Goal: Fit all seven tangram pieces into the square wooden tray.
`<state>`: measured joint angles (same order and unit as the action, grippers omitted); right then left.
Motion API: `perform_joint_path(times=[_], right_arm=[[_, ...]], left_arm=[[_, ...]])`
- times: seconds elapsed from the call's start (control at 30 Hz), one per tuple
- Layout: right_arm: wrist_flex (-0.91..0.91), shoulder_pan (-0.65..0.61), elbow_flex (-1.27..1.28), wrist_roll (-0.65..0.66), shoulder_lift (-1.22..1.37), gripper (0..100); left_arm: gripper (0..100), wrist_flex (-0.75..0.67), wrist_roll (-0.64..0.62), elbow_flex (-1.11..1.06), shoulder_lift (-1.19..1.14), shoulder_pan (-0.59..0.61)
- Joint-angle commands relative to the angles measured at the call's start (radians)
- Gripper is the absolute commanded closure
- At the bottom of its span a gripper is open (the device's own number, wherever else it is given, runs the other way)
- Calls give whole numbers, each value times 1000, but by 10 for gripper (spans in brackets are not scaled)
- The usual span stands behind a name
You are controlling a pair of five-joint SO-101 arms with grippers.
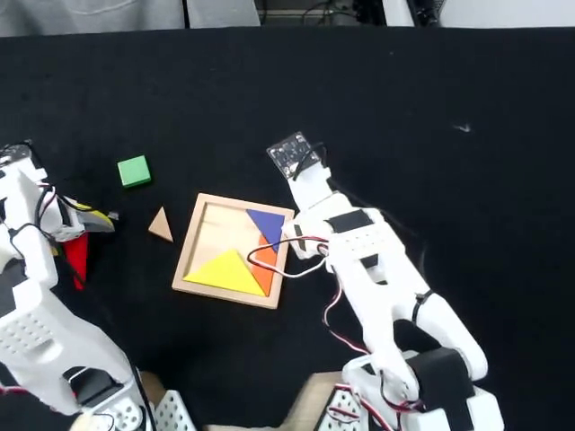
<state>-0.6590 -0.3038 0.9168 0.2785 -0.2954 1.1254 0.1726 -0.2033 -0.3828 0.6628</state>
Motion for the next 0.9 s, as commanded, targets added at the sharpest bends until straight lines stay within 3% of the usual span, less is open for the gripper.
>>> perform_joint_path(times=[0.0,0.53,0.73,0.87], right_arm=[[12,-15,-4,9,-2,987],[12,-15,-4,9,-2,987],[12,-15,-4,9,-2,987],[12,-15,-4,9,-2,987]], left_arm=[[620,-8,6,10,-2,12],[724,6,12,10,28,16],[788,160,12,56,161,-13],[791,178,6,50,222,-16]])
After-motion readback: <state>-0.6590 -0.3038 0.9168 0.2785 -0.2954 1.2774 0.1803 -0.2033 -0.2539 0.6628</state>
